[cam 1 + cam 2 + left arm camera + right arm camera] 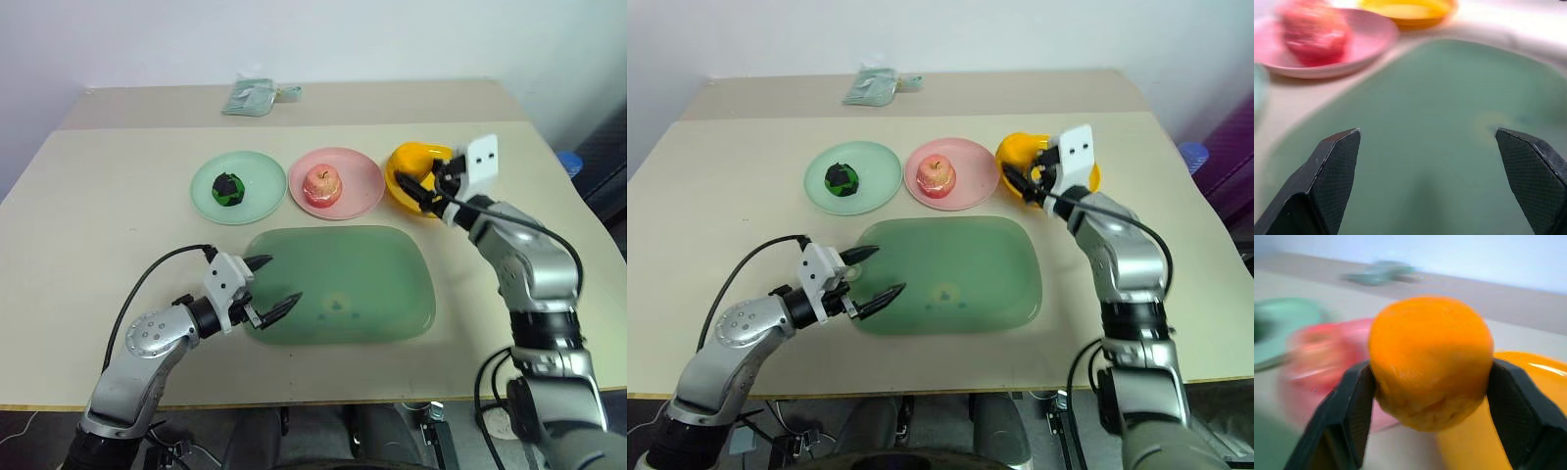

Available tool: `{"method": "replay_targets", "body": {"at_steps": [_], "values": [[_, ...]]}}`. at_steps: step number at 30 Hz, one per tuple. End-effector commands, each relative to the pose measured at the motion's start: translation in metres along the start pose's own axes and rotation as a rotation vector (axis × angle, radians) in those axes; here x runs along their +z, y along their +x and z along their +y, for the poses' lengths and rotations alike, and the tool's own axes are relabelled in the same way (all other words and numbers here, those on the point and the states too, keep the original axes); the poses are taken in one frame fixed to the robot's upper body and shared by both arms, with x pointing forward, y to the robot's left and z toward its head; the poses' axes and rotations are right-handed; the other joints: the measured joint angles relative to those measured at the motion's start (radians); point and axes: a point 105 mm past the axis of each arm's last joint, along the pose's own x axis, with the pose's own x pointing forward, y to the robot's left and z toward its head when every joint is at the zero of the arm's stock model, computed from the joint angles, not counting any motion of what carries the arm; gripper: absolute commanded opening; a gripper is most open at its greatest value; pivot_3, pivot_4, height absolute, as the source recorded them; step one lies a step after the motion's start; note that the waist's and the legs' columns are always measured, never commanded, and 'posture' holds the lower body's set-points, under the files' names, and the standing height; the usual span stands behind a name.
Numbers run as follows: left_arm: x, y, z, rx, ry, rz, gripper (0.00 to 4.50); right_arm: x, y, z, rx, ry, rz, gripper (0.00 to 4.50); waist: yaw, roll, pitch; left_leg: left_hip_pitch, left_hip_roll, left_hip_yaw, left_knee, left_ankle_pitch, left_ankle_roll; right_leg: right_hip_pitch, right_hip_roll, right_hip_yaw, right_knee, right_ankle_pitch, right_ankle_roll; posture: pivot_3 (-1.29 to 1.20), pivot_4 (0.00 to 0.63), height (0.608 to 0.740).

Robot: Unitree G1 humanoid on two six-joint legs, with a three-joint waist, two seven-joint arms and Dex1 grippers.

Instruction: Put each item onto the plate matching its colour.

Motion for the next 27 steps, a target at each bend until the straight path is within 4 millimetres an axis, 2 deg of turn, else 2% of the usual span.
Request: {"method": "replay_targets", "body": {"at_steps": [1, 3, 5, 9, 11, 13, 15, 16, 18, 19, 22, 24, 27], "values": [[0.009, 0.0, 0.005, 0.048, 0.041, -0.031, 4.5, -0.011, 0.019, -0.024, -0.141, -0.002, 0.058, 2.72, 0.001, 0.0, 0.0, -0.001, 0.0, 0.0, 0.0, 0.0, 0.0, -0.001, 0.0, 0.0, 0.0, 0.0, 0.0, 0.0, 0.15, 0.74], [0.01, 0.001, 0.005, 0.062, 0.043, -0.034, 4.5, -0.01, 0.026, -0.028, -0.146, 0.016, 0.047, 3.77, -0.002, 0.0, 0.0, -0.001, 0.0, 0.001, -0.001, 0.0, 0.0, -0.002, 0.0, 0.001, 0.0, 0.0, 0.0, 0.0, 0.15, 0.74], [0.011, -0.001, 0.008, 0.093, 0.043, -0.041, 4.5, -0.003, 0.028, -0.031, -0.143, 0.0, 0.015, 4.43, -0.004, 0.0, 0.0, -0.002, 0.0, 0.002, -0.001, 0.0, 0.0, -0.003, 0.0, 0.001, 0.0, 0.0, 0.0, 0.0, 0.15, 0.74], [0.013, -0.009, 0.02, 0.18, 0.03, -0.057, 4.5, 0.011, 0.022, -0.033, -0.113, -0.05, -0.071, 4.43, -0.005, 0.001, 0.0, -0.002, 0.0, 0.002, -0.001, 0.0, 0.0, -0.004, 0.0, 0.001, 0.0, 0.0, 0.0, 0.0, 0.15, 0.74], [0.006, -0.026, 0.052, 0.373, 0.03, -0.029, 4.5, 0.005, -0.001, -0.049, -0.087, -0.105, -0.094, 4.43, 0.002, 0.001, 0.0, -0.002, 0.001, 0.002, -0.001, 0.0, 0.0, -0.003, 0.0, 0.001, 0.0, 0.0, 0.0, 0.0, 0.15, 0.74], [-0.001, -0.047, 0.079, 0.531, 0.039, 0.006, 4.5, 0.0, -0.022, -0.06, -0.068, -0.166, -0.11, 4.43, 0.009, 0.0, 0.0, -0.002, 0.001, 0.0, -0.001, 0.0, 0.0, -0.002, 0.0, 0.0, 0.0, 0.0, 0.0, 0.0, 0.15, 0.74], [-0.013, -0.088, 0.113, 0.73, 0.031, 0.065, 4.5, -0.015, -0.052, -0.073, -0.035, -0.17, -0.086, 4.43, 0.008, 0.0, 0.0, -0.002, 0.0, 0.0, -0.001, 0.0, 0.0, -0.001, -0.001, 0.0, -0.001, 0.0, 0.0, 0.0, 0.15, 0.74], [-0.018, -0.107, 0.124, 0.801, 0.031, 0.092, 4.5, -0.022, -0.065, -0.077, -0.008, -0.165, -0.061, 4.43, 0.005, 0.0, 0.0, -0.002, 0.0, 0.0, -0.001, 0.0, 0.0, -0.001, -0.001, 0.0, -0.001, 0.0, 0.0, 0.0, 0.15, 0.74], [-0.022, -0.127, 0.132, 0.86, 0.037, 0.122, 4.5, -0.03, -0.08, -0.081, 0.029, -0.156, -0.02, 4.43, -0.004, 0.001, 0.0, -0.002, 0.0, 0.001, -0.001, -0.001, 0.001, -0.001, -0.001, 0.0, -0.002, 0.0, 0.0, 0.0, 0.15, 0.74], [-0.023, -0.129, 0.132, 0.867, 0.04, 0.128, 4.5, -0.032, -0.084, -0.084, 0.036, -0.151, -0.006, 4.43, -0.009, 0.001, 0.0, -0.001, 0.0, 0.002, -0.001, -0.001, 0.001, -0.001, -0.001, 0.001, -0.001, 0.0, 0.0, 0.0, 0.15, 0.74], [-0.03, -0.162, 0.133, 0.901, 0.042, 0.184, 4.5, -0.051, -0.11, -0.08, 0.138, -0.088, 0.088, 4.43, -0.021, 0.001, 0.0, 0.001, 0.001, 0.003, -0.001, -0.001, 0.001, 0.0, 0.0, 0.002, 0.0, 0.0, 0.0, 0.0, 0.15, 0.74], [-0.032, -0.167, 0.13, 0.906, 0.039, 0.195, 4.5, -0.054, -0.116, -0.08, 0.164, -0.06, 0.115, 4.43, -0.026, 0.001, 0.0, 0.002, 0.002, 0.002, -0.002, -0.001, 0.001, 0.001, 0.001, 0.002, -0.001, 0.0, 0.0, 0.0, 0.15, 0.74], [-0.032, -0.167, 0.127, 0.912, 0.024, 0.192, 4.5, -0.054, -0.114, -0.079, 0.182, -0.053, 0.131, 4.43, -0.026, 0.001, 0.0, 0.003, 0.002, 0.002, -0.001, -0.001, 0.001, 0.002, 0.0, 0.001, -0.001, 0.0, 0.0, 0.0, 0.15, 0.74]]}}
